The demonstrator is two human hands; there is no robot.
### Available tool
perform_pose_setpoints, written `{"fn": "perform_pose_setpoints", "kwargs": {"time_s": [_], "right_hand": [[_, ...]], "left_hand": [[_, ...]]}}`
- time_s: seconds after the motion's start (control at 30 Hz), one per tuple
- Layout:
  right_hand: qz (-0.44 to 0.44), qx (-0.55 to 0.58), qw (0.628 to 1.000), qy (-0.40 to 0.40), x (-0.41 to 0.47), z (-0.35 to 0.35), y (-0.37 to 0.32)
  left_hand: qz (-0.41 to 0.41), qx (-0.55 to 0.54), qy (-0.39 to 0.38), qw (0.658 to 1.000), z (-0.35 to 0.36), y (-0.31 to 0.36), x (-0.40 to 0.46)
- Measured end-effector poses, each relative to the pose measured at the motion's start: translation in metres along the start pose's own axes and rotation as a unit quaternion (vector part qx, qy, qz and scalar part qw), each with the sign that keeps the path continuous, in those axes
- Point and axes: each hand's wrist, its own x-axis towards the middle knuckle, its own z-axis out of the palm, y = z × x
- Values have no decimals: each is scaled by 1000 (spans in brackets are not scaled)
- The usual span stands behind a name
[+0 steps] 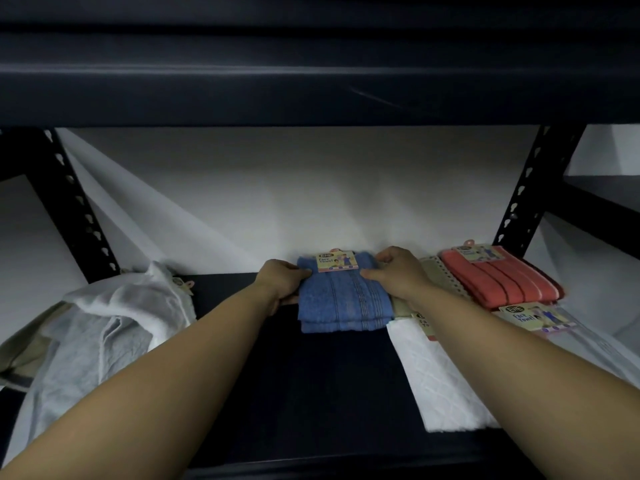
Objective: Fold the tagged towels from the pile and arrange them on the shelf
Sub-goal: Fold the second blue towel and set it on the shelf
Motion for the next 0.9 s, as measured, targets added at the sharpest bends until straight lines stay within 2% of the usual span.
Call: {"fn": "perform_pose_setpoints", "kwargs": {"time_s": [0.1,0.2,0.3,0.4,0.5,0.7,0.83,0.9], "right_hand": [[-31,-51,998,4,2,4,5],[-98,-107,989,30,2,7,8],[-195,-146,970,1,-1,10,3],[-174,-172,966,-87,-4,16,-1],[-137,-213,960,-119,-2,19,1],[-144,-291,937,-131,-1,20,-2],[-144,-267,946,-118,1,18,-1],[-158,-234,956,-83,-9,17,-4]], "left_hand": [[59,135,43,988,-2,-4,4],[184,233,91,951,-3,-5,0],[269,283,34,920,-1,-3,-11],[254,331,-77,905,1,-5,-16],[231,371,-125,891,1,-11,-11],[229,436,-116,863,8,-18,-2],[233,407,-111,876,0,-18,-6],[244,375,-91,890,-11,-20,-16]]}}
